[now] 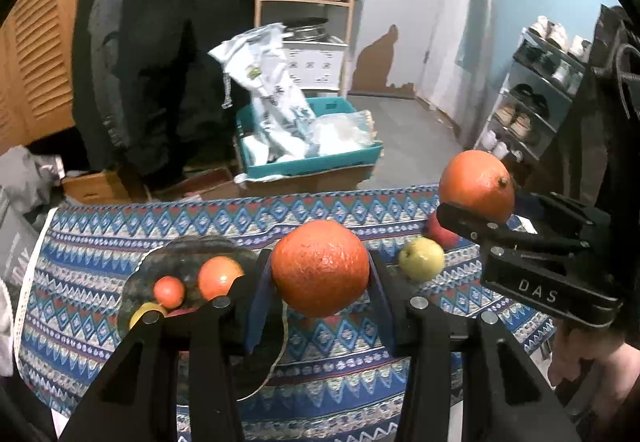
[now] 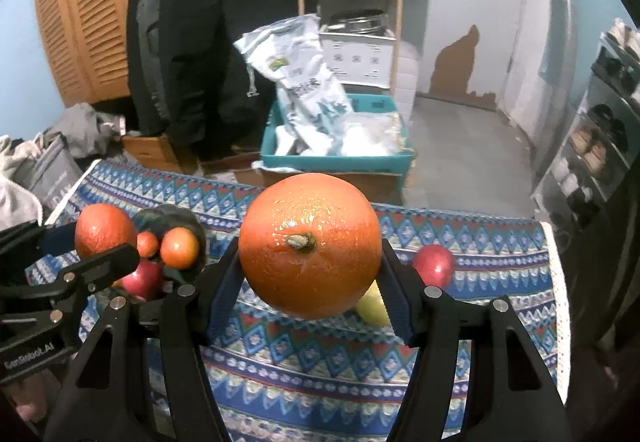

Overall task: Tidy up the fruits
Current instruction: 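Carry both held oranges over the green glass bowl, then lower both oranges into the bowl and open both tools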

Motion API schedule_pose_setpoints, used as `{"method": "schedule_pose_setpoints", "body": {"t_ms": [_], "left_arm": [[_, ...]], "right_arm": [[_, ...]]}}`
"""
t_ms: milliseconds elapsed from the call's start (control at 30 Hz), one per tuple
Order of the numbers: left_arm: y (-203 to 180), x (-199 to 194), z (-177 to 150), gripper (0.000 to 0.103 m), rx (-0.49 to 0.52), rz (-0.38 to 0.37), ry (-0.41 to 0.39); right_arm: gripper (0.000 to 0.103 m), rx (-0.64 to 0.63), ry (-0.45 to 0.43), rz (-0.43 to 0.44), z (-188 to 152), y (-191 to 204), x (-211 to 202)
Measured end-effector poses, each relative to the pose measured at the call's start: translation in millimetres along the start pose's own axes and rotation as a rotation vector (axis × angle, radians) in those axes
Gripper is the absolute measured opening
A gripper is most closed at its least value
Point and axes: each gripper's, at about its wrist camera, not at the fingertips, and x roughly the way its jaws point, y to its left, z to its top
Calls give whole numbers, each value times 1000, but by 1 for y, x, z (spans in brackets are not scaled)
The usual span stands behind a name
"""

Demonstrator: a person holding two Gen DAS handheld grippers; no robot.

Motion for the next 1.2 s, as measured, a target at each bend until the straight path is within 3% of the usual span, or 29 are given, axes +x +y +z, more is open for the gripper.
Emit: {"method": "schedule_pose_setpoints", "body": {"t_ms": [733, 1200], "left_arm": [[110, 10, -43, 46, -181, 131, 78], [152, 51, -86, 46, -242, 178, 215]], "right_arm": [[64, -116, 91, 134, 15, 100, 63], [64, -170, 250, 190, -12, 142, 125]]}}
